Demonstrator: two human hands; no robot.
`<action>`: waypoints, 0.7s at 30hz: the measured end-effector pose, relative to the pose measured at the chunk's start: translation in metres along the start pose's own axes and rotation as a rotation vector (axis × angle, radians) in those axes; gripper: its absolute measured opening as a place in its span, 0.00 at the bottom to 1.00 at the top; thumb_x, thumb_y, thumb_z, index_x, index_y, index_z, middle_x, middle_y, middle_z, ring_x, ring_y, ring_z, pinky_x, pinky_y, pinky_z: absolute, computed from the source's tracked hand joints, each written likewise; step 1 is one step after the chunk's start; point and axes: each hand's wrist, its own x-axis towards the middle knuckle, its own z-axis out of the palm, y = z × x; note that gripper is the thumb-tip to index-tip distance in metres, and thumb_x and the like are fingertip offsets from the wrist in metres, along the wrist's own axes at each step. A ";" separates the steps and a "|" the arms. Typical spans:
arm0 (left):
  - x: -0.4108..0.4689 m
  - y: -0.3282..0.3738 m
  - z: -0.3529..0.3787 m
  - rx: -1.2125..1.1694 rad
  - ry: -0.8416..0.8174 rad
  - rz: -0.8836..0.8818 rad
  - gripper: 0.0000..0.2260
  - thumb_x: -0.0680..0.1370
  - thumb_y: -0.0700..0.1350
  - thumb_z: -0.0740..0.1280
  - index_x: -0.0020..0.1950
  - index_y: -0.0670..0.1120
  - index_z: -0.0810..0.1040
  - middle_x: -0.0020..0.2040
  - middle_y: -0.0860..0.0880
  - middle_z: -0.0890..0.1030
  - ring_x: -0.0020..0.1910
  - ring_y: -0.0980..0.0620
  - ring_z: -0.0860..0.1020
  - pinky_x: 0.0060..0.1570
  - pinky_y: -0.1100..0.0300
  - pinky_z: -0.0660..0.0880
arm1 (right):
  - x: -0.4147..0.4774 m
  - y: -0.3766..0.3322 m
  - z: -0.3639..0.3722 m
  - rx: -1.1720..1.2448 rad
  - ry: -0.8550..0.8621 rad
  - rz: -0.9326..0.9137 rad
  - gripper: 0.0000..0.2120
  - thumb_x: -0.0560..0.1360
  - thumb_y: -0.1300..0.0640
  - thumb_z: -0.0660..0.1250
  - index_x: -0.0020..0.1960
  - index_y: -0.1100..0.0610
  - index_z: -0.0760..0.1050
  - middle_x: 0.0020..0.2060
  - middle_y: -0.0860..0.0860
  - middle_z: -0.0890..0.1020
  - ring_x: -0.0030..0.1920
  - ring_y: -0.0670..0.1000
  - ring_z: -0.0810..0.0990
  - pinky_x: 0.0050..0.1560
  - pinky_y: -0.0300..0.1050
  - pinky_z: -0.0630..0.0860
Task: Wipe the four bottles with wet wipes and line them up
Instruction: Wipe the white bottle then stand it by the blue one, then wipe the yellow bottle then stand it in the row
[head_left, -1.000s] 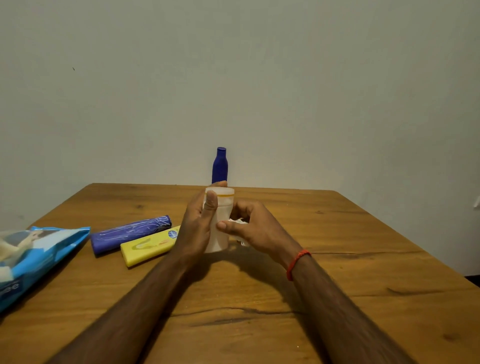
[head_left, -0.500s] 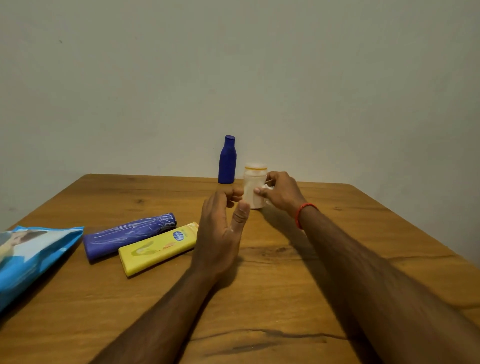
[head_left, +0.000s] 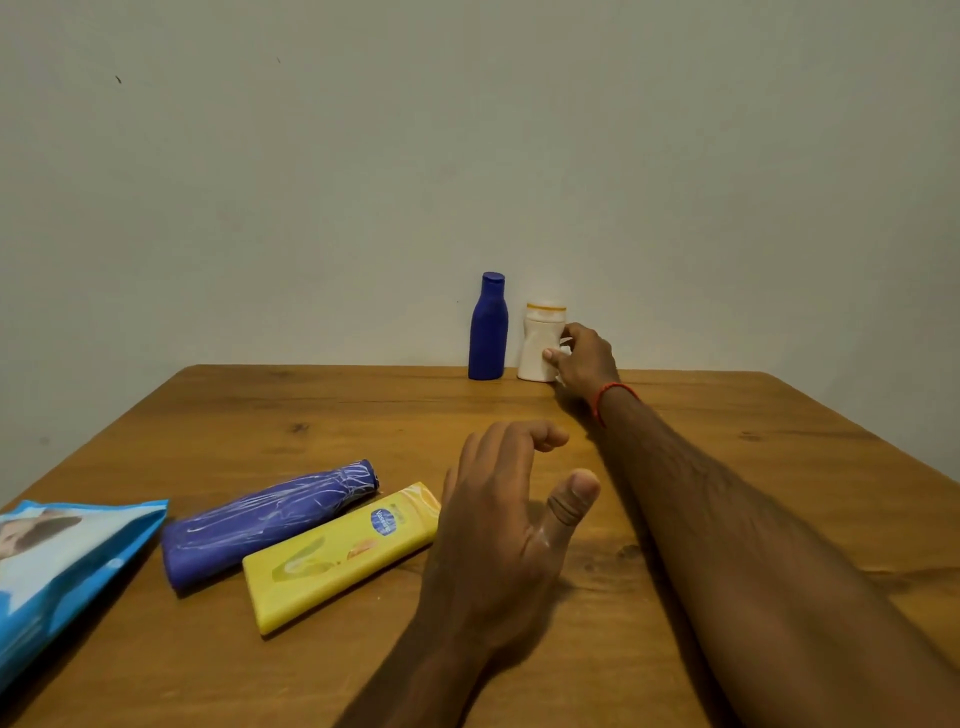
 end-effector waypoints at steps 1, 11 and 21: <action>0.001 0.000 0.000 0.008 -0.002 0.001 0.21 0.73 0.78 0.42 0.58 0.72 0.62 0.62 0.70 0.66 0.64 0.66 0.67 0.62 0.50 0.72 | 0.004 0.001 0.002 -0.005 0.001 -0.003 0.19 0.78 0.59 0.69 0.68 0.55 0.72 0.65 0.54 0.78 0.65 0.56 0.77 0.65 0.53 0.74; 0.002 -0.002 0.001 0.054 -0.050 0.012 0.23 0.73 0.77 0.42 0.60 0.70 0.62 0.59 0.69 0.67 0.64 0.65 0.66 0.63 0.51 0.70 | 0.002 0.012 -0.001 0.006 0.018 0.006 0.27 0.75 0.60 0.73 0.71 0.54 0.68 0.66 0.56 0.77 0.65 0.57 0.77 0.58 0.45 0.75; -0.002 0.006 -0.003 0.179 -0.117 0.085 0.25 0.78 0.70 0.48 0.63 0.56 0.71 0.62 0.58 0.72 0.62 0.61 0.67 0.61 0.54 0.64 | -0.095 -0.026 -0.051 0.040 -0.039 -0.147 0.22 0.75 0.56 0.74 0.67 0.52 0.74 0.65 0.53 0.77 0.61 0.51 0.74 0.52 0.45 0.74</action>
